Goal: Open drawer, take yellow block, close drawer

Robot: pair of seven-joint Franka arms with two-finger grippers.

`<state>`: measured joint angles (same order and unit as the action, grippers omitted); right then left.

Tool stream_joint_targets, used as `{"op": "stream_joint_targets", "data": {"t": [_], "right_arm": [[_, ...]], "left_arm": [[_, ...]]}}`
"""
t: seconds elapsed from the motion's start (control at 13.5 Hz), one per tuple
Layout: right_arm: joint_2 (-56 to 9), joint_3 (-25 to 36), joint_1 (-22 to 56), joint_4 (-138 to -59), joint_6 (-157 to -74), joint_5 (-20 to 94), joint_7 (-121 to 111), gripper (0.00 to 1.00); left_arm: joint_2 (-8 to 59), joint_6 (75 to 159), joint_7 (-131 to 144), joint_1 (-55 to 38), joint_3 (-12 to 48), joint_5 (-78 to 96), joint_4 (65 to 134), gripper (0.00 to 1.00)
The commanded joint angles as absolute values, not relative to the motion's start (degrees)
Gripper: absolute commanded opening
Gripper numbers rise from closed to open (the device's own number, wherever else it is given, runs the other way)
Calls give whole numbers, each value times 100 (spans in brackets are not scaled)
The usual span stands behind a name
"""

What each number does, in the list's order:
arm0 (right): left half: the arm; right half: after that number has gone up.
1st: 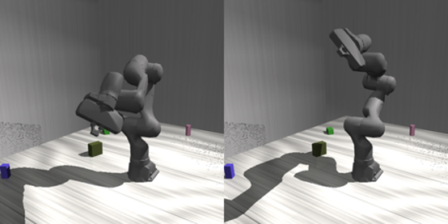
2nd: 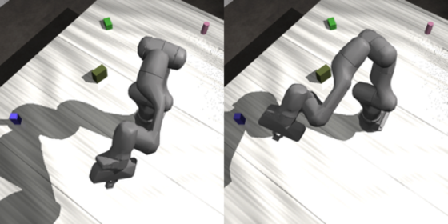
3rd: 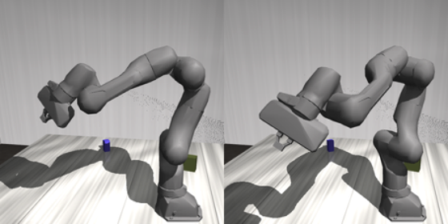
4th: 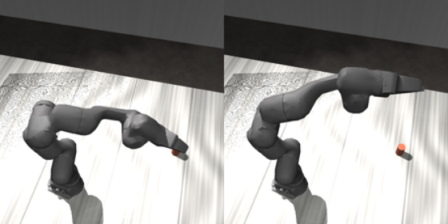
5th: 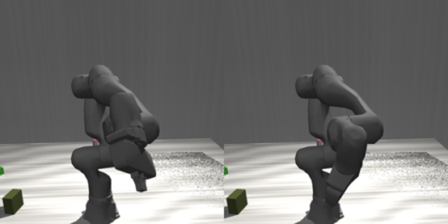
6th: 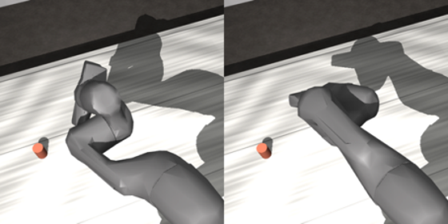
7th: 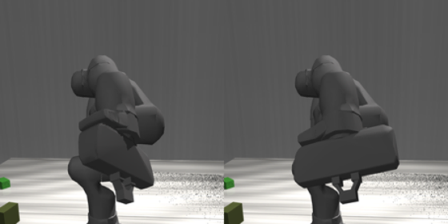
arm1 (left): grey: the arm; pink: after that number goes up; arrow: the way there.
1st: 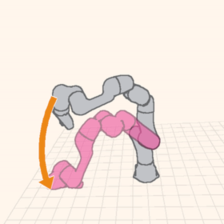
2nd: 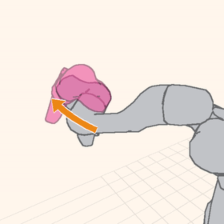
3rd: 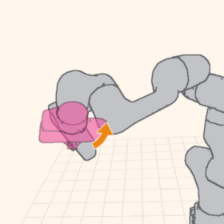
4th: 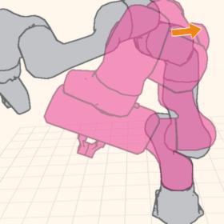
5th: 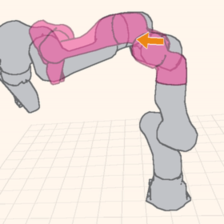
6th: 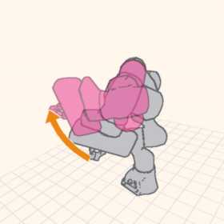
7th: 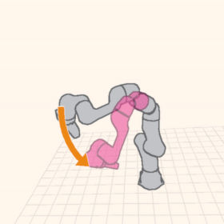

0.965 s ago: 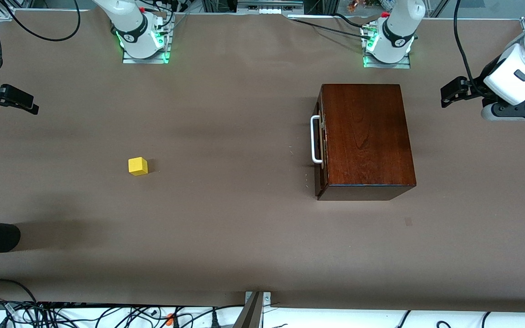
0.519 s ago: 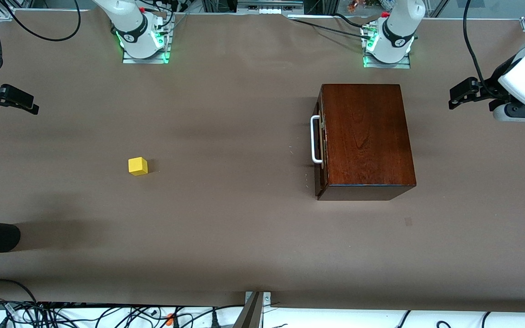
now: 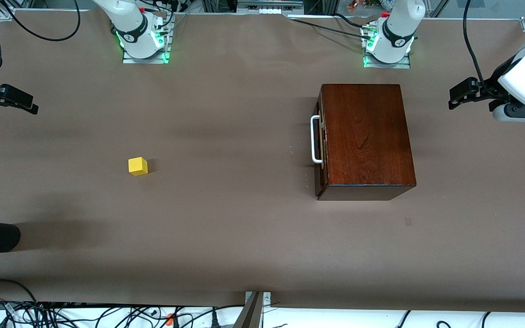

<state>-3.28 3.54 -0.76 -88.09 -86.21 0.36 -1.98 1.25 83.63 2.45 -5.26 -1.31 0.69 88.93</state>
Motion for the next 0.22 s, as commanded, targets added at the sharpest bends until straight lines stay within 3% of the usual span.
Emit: {"op": "stream_joint_targets", "data": {"t": [0.0, 0.15], "right_arm": [[-246, 316, -132, -8868, -8578, 0, -237, 100], [-255, 325, -132, -8868, -8578, 9, -246, 100]], "left_arm": [[35, 8464, 114, -545, -141, 141, 9000, 100], [35, 8464, 114, -554, -141, 141, 9000, 100]]}}
